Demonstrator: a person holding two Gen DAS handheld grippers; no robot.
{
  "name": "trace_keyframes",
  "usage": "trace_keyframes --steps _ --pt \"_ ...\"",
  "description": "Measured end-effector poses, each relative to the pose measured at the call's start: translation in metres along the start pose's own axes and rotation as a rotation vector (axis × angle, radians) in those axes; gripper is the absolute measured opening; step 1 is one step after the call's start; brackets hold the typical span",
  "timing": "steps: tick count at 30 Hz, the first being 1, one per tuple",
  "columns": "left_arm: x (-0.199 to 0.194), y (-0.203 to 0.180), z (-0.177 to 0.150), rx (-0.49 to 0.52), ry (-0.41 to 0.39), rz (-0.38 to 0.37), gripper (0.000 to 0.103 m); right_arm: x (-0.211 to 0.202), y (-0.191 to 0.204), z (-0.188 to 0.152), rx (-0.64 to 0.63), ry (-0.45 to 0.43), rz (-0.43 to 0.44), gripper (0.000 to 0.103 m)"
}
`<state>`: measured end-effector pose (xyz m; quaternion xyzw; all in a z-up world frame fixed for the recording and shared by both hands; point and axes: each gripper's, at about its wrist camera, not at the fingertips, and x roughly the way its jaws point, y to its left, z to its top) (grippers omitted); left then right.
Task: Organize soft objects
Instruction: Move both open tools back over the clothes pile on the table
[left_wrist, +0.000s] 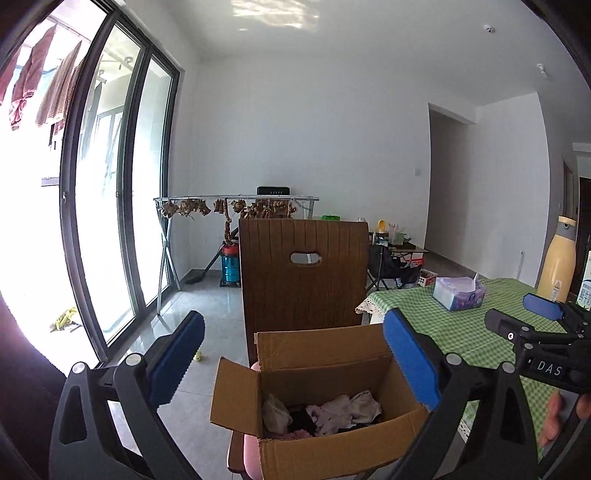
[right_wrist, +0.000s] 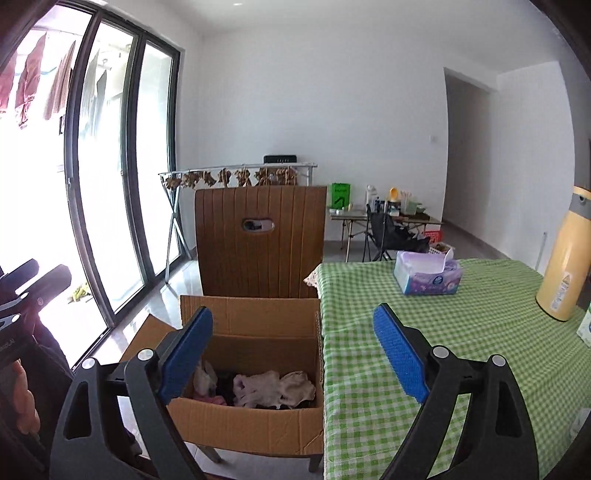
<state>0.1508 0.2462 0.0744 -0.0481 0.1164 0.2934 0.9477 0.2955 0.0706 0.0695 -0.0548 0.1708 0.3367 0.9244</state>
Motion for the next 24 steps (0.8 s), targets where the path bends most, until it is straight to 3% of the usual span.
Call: trace_keyframes --steps 5,13,24 --pt "-0.006 -0.007 -0.004 0.033 0.008 -0.001 0.095 -0.011 -0.004 0.004 0.015 -0.015 -0.02 0.085" --pt "-0.011 -0.026 -0.008 0.044 0.019 -0.066 0.095 -0.034 -0.025 -0.005 0.053 -0.011 -0.069 0.085" --pt "-0.005 -0.092 -0.018 0.079 0.062 -0.208 0.095 -0.1 -0.108 -0.033 0.182 -0.005 -0.271 0.085"
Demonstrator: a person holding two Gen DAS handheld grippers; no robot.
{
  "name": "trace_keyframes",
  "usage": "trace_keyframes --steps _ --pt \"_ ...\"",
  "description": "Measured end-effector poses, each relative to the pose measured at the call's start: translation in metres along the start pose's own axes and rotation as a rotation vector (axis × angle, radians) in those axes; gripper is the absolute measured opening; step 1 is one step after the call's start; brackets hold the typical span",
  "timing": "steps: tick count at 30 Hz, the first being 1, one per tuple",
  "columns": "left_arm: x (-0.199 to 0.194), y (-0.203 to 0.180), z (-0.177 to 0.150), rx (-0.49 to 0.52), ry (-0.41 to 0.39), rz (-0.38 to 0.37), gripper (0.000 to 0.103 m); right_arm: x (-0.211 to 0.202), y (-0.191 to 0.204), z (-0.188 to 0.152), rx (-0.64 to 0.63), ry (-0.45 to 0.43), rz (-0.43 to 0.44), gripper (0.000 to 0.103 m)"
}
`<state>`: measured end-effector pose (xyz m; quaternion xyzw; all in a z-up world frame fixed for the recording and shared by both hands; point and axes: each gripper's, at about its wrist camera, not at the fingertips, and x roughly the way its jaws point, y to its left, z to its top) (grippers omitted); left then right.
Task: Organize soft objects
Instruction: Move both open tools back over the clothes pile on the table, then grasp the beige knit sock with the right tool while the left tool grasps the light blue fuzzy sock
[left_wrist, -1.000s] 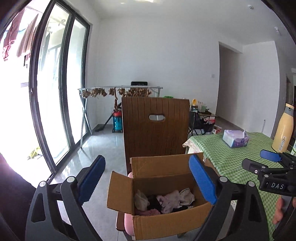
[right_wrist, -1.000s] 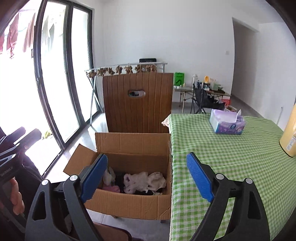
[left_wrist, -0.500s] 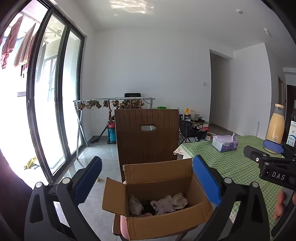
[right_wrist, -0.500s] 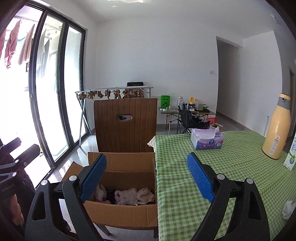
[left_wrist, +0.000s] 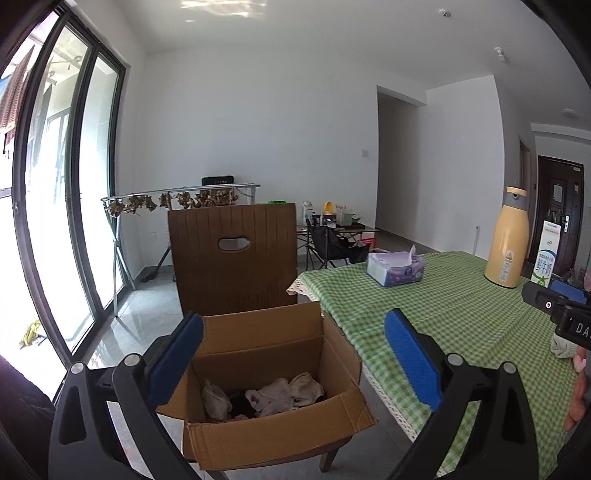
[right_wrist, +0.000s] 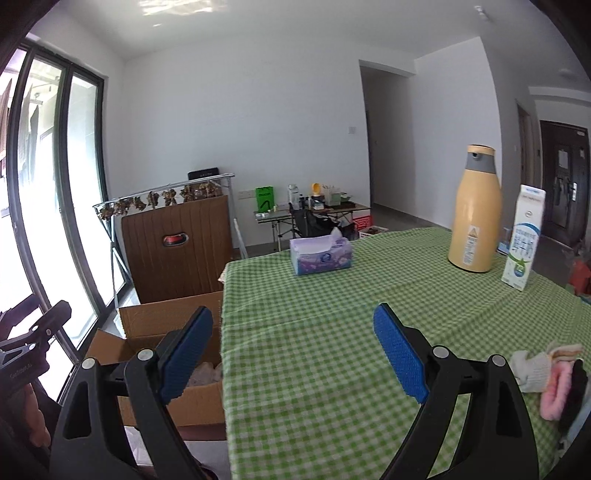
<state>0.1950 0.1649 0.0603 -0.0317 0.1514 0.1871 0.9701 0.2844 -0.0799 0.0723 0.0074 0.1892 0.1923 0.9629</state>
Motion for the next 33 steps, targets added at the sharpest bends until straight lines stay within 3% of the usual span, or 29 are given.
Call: trace_keyframes --steps 12,22,24,28,33 --pt "0.017 -0.13 -0.016 0.07 0.056 -0.287 0.095 -0.084 -0.141 -0.047 0.103 0.071 -0.39 0.085" --pt "0.016 -0.248 -0.039 0.15 0.12 -0.494 0.095 -0.157 -0.257 -0.094 0.33 0.189 -0.644 0.085" --pt "0.015 -0.262 -0.042 0.169 0.129 -0.515 0.095 -0.162 -0.271 -0.104 0.365 0.213 -0.662 0.075" --pt "0.011 -0.289 -0.049 0.2 0.147 -0.556 0.095 -0.151 -0.29 -0.118 0.431 0.255 -0.638 0.064" --pt "0.005 -0.318 -0.054 0.247 0.163 -0.618 0.095 -0.143 -0.307 -0.134 0.52 0.275 -0.574 0.021"
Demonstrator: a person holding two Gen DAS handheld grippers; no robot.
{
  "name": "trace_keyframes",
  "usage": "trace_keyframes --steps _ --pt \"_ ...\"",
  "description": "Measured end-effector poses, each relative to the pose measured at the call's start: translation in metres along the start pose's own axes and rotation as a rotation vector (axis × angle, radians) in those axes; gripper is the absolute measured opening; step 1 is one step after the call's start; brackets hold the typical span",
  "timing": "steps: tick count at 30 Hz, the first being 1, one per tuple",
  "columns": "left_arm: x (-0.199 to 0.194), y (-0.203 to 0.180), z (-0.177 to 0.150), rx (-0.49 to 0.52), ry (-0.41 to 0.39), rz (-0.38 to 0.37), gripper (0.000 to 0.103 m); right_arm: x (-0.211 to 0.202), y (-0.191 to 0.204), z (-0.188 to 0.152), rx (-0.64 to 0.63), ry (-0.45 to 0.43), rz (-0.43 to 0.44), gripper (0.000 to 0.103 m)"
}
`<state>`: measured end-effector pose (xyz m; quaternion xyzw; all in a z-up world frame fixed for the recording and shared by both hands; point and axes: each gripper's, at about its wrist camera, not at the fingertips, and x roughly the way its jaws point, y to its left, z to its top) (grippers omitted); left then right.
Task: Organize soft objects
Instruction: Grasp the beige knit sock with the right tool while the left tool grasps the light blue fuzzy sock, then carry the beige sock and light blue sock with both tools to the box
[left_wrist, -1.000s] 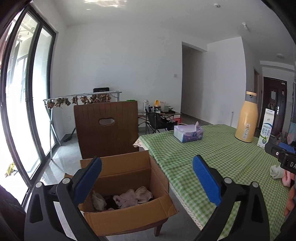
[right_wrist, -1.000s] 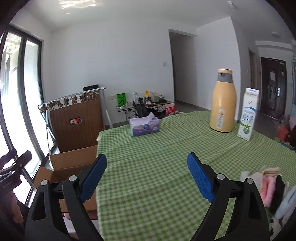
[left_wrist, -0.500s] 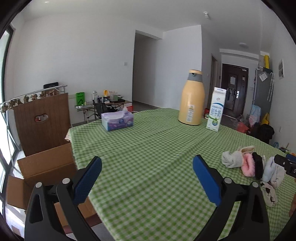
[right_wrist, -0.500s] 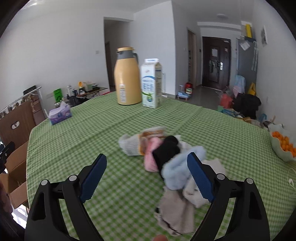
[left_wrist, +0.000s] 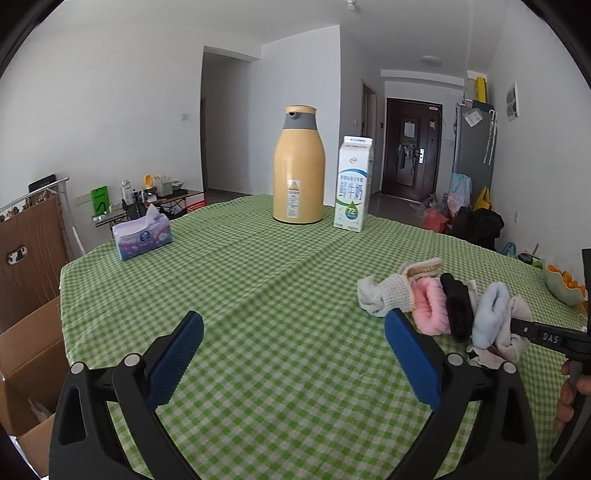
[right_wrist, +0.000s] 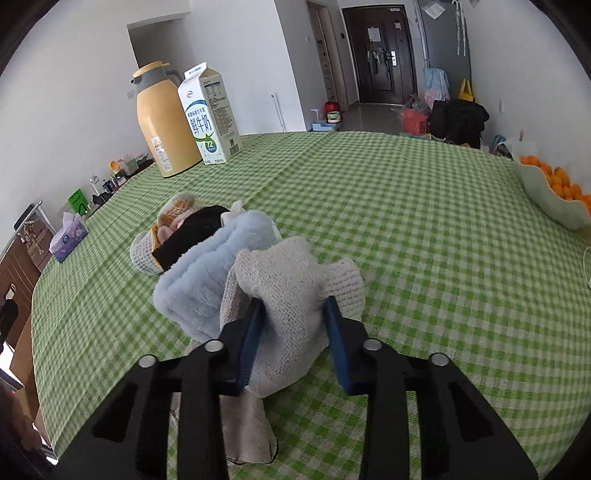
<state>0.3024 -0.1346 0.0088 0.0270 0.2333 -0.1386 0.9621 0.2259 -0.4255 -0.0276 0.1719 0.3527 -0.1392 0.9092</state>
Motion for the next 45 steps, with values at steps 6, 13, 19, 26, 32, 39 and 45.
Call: trace_keyframes --steps 6,13,19,26,32,39,45 --pt "0.018 -0.051 0.003 0.083 0.063 -0.172 0.095 -0.048 -0.018 0.003 0.025 -0.094 -0.007 0.013" --pt "0.067 -0.146 -0.003 0.228 0.184 -0.354 0.095 -0.067 -0.056 0.0 0.079 -0.166 -0.069 0.014" --pt "0.095 -0.193 -0.008 0.246 0.299 -0.482 0.053 -0.058 -0.069 0.0 0.136 -0.124 -0.06 0.014" --pt "0.078 -0.188 -0.002 0.206 0.243 -0.501 0.018 -0.055 -0.063 -0.003 0.131 -0.112 -0.033 0.014" --pt "0.037 -0.153 0.029 0.151 0.14 -0.459 0.018 -0.056 -0.044 -0.004 0.066 -0.129 -0.04 0.014" --pt "-0.019 -0.082 0.059 0.07 -0.019 -0.386 0.018 -0.068 -0.031 -0.002 0.005 -0.182 -0.087 0.014" --pt "-0.048 -0.017 0.062 0.073 -0.088 -0.265 0.018 -0.079 0.0 0.009 -0.041 -0.21 -0.048 0.014"
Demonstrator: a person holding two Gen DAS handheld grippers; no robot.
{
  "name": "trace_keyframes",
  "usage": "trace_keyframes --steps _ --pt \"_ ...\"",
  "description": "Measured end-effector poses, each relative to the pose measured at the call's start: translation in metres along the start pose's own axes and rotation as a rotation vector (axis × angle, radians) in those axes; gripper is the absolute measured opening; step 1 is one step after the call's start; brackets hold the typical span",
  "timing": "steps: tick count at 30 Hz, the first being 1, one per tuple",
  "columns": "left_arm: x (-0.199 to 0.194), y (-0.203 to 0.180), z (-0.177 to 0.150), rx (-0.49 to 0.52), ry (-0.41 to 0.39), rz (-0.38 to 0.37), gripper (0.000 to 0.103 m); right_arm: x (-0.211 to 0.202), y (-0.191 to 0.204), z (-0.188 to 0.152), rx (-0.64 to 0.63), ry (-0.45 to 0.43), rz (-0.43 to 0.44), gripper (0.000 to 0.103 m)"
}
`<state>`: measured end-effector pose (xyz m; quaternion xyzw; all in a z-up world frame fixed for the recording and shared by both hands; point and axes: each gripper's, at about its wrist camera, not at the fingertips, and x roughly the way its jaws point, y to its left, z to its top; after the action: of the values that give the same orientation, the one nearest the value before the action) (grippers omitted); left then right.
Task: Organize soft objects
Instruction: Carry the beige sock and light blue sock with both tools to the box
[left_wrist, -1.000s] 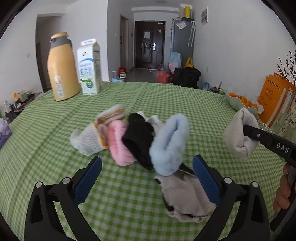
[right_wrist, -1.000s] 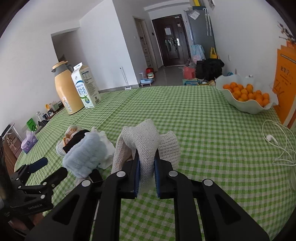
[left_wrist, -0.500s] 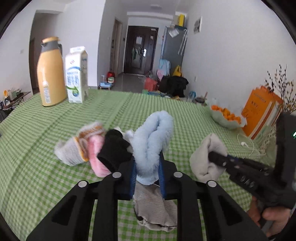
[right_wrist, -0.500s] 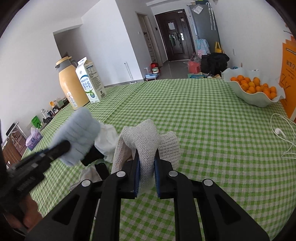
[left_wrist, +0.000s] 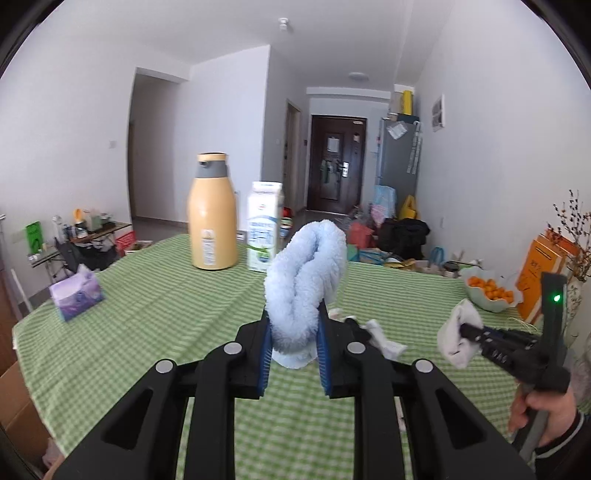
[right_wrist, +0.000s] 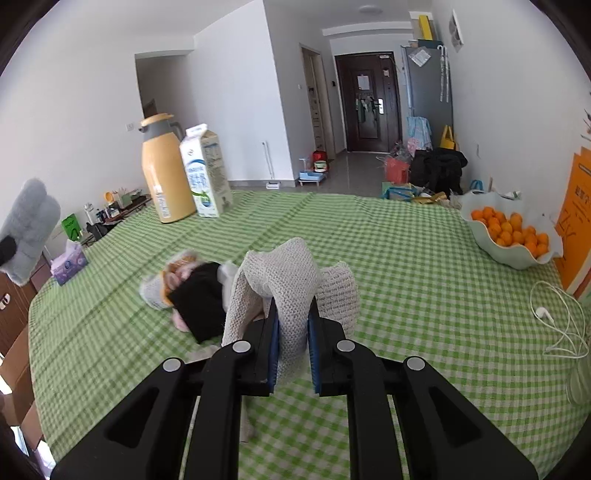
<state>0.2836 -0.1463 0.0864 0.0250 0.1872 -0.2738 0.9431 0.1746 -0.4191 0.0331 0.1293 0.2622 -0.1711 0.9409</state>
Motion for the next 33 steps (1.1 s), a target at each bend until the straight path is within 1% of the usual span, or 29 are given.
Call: trace_keyframes --steps 6,9,14,16,18,21,22,27,32,33 --pt "-0.024 0.051 -0.009 -0.093 -0.003 0.059 0.018 -0.002 0.056 0.013 -0.089 -0.024 0.054 0.014" --pt "-0.034 0.068 -0.013 -0.109 -0.018 0.086 0.018 0.002 0.076 0.015 -0.119 -0.016 0.072 0.014" --pt "-0.044 0.098 -0.02 -0.131 -0.017 0.165 0.018 0.012 0.114 0.015 -0.173 0.012 0.1 0.014" --pt "-0.052 0.115 -0.024 -0.149 -0.023 0.216 0.018 0.018 0.131 0.015 -0.199 0.022 0.114 0.014" --pt "-0.06 0.136 -0.028 -0.173 -0.012 0.288 0.019 0.027 0.152 0.015 -0.224 0.034 0.139 0.014" --pt "-0.076 0.171 -0.037 -0.199 -0.003 0.4 0.019 0.045 0.19 0.016 -0.266 0.067 0.199 0.014" --pt "-0.081 0.182 -0.039 -0.206 -0.001 0.426 0.019 0.051 0.203 0.015 -0.278 0.076 0.219 0.014" --pt "-0.121 0.247 -0.054 -0.265 0.009 0.575 0.019 0.076 0.288 0.008 -0.354 0.12 0.338 0.014" --pt "-0.167 0.308 -0.073 -0.344 0.023 0.732 0.019 0.086 0.387 -0.017 -0.465 0.176 0.481 0.014" --pt "-0.175 0.318 -0.077 -0.354 0.024 0.761 0.019 0.086 0.409 -0.024 -0.489 0.193 0.521 0.014"
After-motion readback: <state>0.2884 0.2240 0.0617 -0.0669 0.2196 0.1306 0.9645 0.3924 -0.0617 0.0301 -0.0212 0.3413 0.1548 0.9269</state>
